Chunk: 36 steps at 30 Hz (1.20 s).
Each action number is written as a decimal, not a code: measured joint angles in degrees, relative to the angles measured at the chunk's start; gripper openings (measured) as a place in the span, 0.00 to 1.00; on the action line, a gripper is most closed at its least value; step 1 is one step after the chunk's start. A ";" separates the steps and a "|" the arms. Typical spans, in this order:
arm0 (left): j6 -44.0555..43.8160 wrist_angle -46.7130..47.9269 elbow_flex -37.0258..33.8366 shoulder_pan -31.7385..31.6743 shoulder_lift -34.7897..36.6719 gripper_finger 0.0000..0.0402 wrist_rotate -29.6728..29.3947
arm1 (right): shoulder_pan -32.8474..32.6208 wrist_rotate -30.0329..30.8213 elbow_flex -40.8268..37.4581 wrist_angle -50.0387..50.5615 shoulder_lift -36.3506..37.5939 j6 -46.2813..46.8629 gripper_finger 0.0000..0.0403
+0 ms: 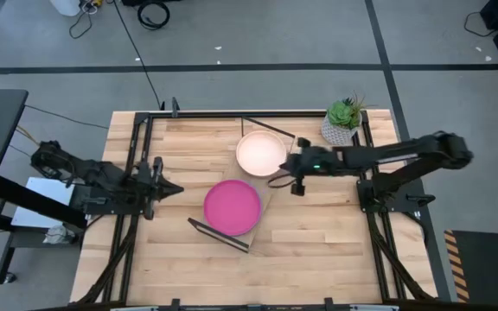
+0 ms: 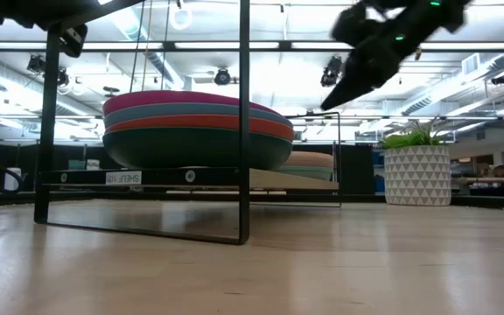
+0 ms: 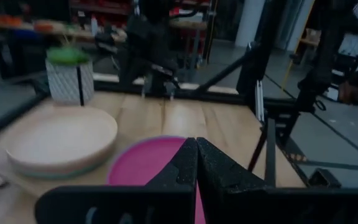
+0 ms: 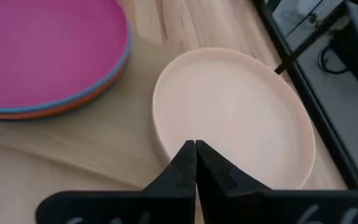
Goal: Place and stack plates onto a shelf
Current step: Return to Home Position
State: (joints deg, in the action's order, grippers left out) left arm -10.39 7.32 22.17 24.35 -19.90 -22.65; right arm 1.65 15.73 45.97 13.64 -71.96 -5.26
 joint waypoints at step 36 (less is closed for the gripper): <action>16.52 -5.62 -13.24 -0.14 19.63 0.02 -0.57 | 15.08 -10.00 -45.61 -40.06 50.67 16.12 0.05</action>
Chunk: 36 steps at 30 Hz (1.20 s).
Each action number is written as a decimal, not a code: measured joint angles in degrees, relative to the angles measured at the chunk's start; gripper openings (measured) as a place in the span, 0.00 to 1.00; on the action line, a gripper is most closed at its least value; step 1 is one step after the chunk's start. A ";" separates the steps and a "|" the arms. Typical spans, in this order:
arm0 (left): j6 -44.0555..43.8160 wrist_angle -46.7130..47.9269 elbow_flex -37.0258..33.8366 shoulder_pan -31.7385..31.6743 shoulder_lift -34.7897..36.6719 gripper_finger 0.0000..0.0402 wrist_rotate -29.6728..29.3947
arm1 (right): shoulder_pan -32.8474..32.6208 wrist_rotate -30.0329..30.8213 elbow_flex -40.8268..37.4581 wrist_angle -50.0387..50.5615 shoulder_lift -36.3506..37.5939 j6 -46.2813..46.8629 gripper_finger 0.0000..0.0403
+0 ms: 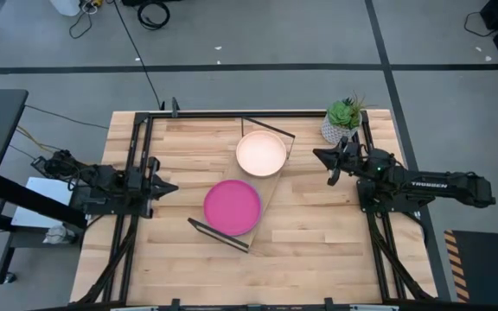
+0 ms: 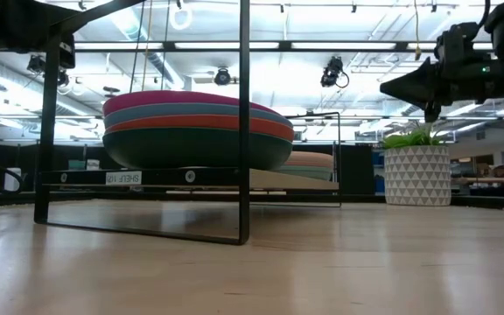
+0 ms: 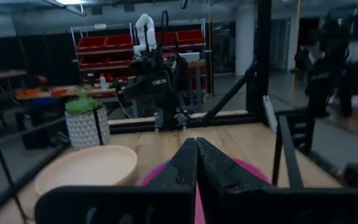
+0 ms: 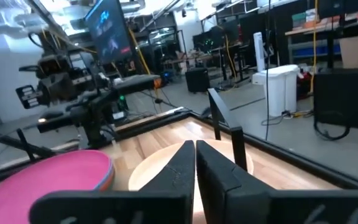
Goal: Place and stack plates onto a shelf
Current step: Return to Home Position
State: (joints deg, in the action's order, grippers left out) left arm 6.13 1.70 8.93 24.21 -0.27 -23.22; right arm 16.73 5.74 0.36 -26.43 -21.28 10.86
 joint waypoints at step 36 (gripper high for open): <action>-6.97 -0.18 0.00 0.00 -0.04 0.02 0.02 | -0.02 0.17 0.00 -0.03 -0.08 1.01 0.08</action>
